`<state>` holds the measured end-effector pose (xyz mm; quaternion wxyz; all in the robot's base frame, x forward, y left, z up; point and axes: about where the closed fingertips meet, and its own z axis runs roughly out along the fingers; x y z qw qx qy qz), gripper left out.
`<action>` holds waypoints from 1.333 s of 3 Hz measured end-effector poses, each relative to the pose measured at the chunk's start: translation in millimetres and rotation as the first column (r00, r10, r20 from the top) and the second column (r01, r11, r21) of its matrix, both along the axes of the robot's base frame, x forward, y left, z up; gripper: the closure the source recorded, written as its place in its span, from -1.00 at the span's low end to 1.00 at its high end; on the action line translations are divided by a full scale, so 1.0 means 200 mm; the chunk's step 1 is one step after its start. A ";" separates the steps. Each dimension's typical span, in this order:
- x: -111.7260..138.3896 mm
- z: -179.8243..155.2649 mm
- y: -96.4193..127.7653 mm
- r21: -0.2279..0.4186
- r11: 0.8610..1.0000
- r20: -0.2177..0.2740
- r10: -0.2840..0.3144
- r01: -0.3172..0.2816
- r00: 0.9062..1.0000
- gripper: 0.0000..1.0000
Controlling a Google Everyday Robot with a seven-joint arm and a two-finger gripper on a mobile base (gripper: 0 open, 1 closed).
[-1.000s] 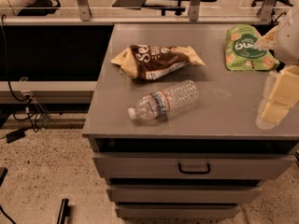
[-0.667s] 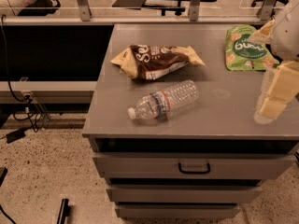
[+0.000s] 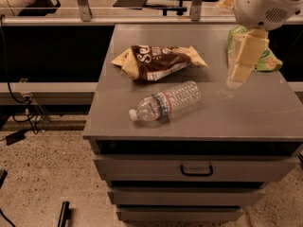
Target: Pick brown chip bag
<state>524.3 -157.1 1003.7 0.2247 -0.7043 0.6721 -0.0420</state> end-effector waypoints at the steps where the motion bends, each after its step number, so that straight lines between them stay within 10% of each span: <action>1: 0.16 0.03 0.15 -0.017 0.995 0.028 0.100 -0.100 0.995 -1.00; 4: 0.58 -0.18 0.51 0.007 0.974 0.066 0.227 -0.228 0.972 -1.00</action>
Offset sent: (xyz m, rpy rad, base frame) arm 0.0952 0.1021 -0.0089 0.0008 -0.0756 0.2959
